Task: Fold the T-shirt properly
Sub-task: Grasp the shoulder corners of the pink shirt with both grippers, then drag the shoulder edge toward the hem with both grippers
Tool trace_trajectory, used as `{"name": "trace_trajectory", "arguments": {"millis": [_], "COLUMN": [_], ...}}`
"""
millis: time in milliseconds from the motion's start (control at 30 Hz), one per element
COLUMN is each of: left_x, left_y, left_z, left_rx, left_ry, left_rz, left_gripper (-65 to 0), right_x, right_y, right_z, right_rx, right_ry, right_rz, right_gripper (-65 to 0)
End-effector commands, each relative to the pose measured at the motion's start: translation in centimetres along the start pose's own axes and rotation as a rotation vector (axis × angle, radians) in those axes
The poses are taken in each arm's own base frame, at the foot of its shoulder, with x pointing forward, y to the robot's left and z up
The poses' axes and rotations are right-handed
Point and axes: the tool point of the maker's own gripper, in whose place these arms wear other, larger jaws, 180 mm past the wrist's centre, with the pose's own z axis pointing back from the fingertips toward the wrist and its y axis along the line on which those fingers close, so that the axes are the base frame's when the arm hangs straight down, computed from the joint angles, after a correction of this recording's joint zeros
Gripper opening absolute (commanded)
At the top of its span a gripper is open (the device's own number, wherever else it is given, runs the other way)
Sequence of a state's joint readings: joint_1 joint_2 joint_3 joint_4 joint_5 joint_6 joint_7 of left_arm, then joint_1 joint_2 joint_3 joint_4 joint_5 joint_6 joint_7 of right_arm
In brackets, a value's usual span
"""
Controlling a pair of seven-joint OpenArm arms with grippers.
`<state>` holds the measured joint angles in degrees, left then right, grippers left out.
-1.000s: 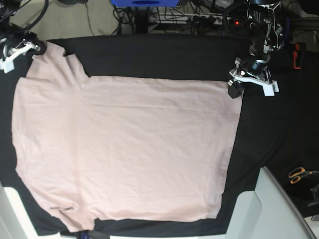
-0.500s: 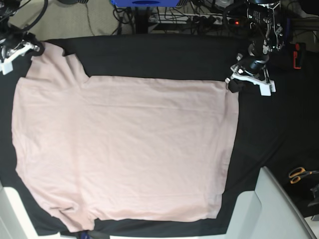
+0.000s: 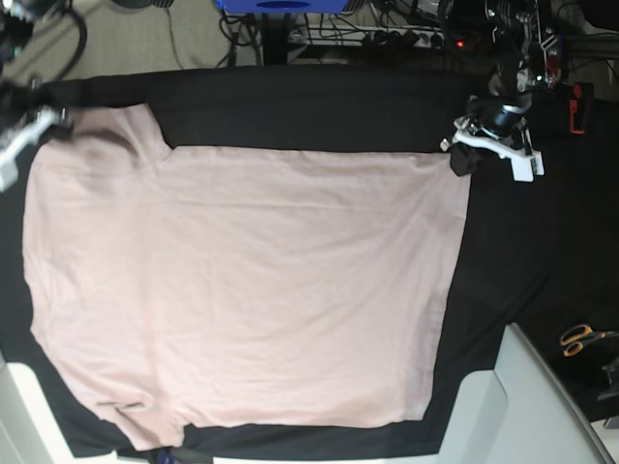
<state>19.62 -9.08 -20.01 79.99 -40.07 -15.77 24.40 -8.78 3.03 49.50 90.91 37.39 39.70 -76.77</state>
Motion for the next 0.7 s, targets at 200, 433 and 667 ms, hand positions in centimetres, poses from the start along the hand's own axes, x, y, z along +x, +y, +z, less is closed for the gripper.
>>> {"name": "trace_trajectory", "arguments": {"millis": [200, 433, 667], "left_x": [3.7, 4.8, 4.8], "left_y": [-1.9, -3.4, -3.6], "left_z": [-1.7, -4.3, -6.9], "left_rx": [-0.043, -0.004, 0.013], "left_ry": [-0.034, 0.007, 0.05], "left_rz": [-0.03, -0.164, -0.16], "left_gripper": [-65.0, -65.0, -65.0], "right_x": [7.2, 12.1, 16.0], "right_y": [1.3, 2.5, 3.6], "right_z": [-0.5, -2.9, -5.3], "right_rx": [0.042, 0.128, 0.2], "right_ry": [-0.068, -0.129, -0.16], "right_rz": [0.136, 0.164, 0.154], "right_gripper": [-64.4, -64.4, -64.4]}}
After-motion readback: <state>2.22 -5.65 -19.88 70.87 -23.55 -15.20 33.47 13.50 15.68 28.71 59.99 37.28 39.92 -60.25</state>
